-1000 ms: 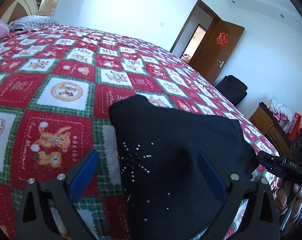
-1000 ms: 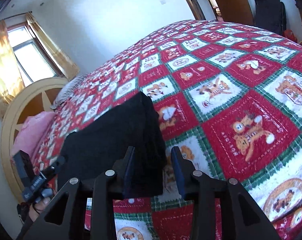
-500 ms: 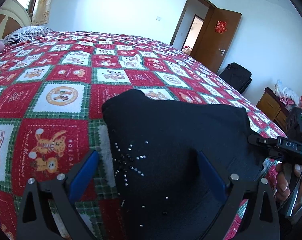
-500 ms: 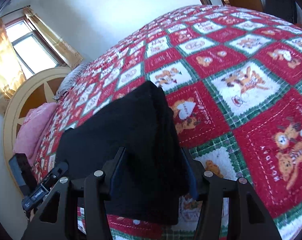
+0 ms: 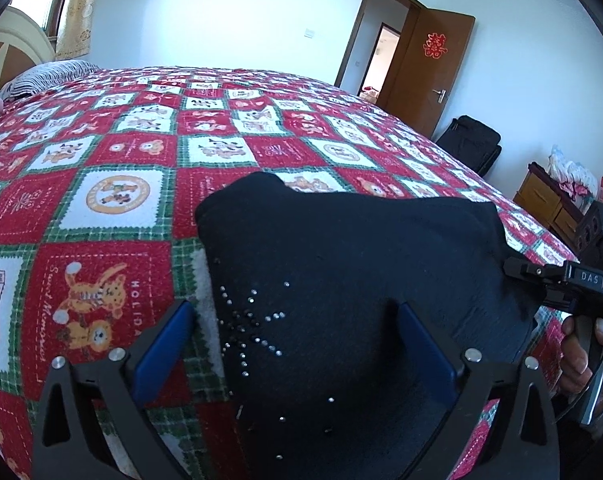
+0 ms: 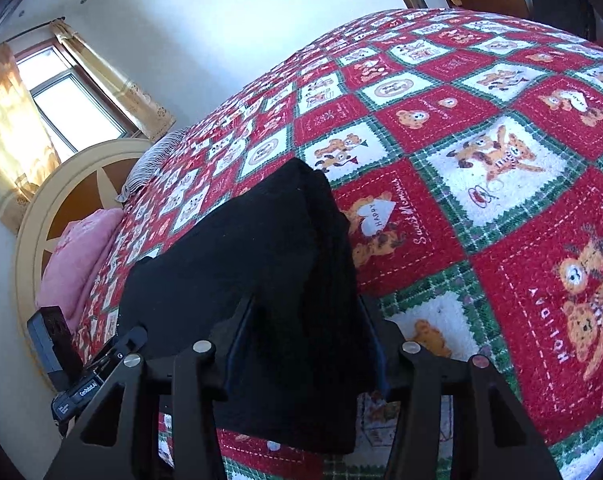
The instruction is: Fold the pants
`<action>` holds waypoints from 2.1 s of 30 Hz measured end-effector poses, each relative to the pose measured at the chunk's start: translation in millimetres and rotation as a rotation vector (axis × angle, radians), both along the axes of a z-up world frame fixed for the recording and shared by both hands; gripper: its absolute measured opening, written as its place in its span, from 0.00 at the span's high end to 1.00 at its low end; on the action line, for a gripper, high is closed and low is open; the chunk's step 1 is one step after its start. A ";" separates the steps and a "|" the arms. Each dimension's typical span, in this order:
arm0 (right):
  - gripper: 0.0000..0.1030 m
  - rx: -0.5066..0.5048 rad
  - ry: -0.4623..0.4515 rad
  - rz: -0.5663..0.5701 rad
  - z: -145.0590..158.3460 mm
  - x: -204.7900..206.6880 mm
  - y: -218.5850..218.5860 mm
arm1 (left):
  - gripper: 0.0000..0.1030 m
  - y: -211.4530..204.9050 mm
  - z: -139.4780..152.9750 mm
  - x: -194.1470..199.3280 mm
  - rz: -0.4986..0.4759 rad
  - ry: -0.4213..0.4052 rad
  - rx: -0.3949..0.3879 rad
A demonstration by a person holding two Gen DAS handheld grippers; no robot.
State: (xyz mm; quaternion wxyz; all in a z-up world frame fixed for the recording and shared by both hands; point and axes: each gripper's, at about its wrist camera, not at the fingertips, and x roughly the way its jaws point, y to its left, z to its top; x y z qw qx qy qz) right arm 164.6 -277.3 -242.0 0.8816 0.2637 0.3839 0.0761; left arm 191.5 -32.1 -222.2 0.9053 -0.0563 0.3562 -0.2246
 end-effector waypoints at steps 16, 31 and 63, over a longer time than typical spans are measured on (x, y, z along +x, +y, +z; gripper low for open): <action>0.53 -0.075 -0.002 0.002 -1.7 1.0 4.5 | 0.00 -0.8 -1.2 4.4 -0.011 0.024 0.009; 0.64 -0.074 -0.024 0.019 -0.7 -0.5 11.8 | 0.01 2.1 -0.8 4.0 -0.032 0.017 -0.009; 0.74 -0.133 -0.111 0.073 35.5 -19.6 44.3 | 0.78 33.2 30.2 -8.0 -0.052 -0.021 -0.179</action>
